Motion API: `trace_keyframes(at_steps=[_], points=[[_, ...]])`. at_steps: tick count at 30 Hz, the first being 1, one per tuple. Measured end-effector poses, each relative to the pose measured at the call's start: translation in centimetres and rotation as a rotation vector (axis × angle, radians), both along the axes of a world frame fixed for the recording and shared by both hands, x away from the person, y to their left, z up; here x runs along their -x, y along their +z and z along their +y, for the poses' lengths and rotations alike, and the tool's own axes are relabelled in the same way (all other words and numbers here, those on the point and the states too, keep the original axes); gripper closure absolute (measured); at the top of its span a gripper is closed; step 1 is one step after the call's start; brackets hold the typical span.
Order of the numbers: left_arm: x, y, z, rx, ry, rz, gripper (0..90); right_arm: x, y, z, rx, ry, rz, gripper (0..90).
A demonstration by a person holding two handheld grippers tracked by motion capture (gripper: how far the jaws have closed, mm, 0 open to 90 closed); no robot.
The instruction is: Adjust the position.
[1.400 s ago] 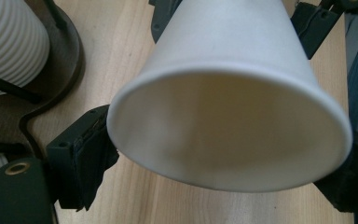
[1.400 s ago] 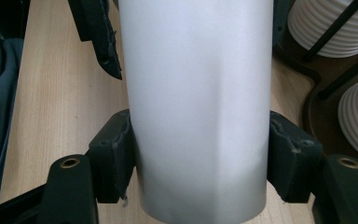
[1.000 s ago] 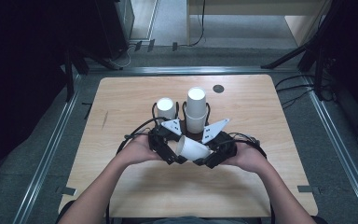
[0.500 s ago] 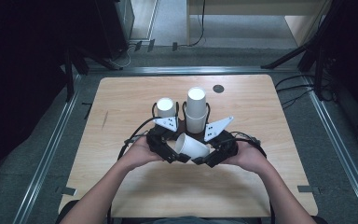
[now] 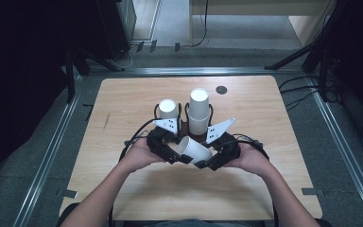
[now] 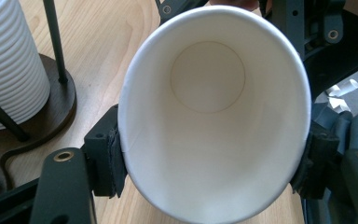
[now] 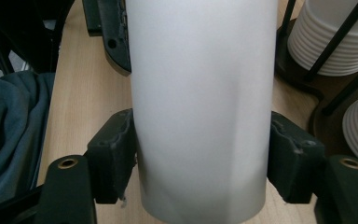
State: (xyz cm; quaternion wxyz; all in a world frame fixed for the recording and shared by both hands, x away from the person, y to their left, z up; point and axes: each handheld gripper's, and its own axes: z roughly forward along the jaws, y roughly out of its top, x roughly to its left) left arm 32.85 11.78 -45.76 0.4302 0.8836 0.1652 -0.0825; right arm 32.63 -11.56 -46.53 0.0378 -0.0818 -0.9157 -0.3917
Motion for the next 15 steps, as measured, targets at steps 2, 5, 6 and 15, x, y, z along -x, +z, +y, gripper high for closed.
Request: trace_keyframes(at_steps=[2,5,6,15], points=[[0.1,0.1,0.1,-0.006,0.002,-0.001,28.3,0.0,-0.1,0.0,0.005,-0.002,0.008,29.5],[0.0,0.2,0.4,-0.013,0.002,0.003,28.3,0.0,-0.1,-0.1,0.013,-0.013,0.014,25.3],[0.0,0.3,0.5,-0.019,0.007,0.001,28.2,-0.1,-0.1,-0.1,0.013,-0.016,0.008,24.5],[-0.3,1.2,2.0,-0.061,0.035,-0.033,28.1,-0.2,-0.5,-0.2,0.038,-0.027,0.005,22.3]])
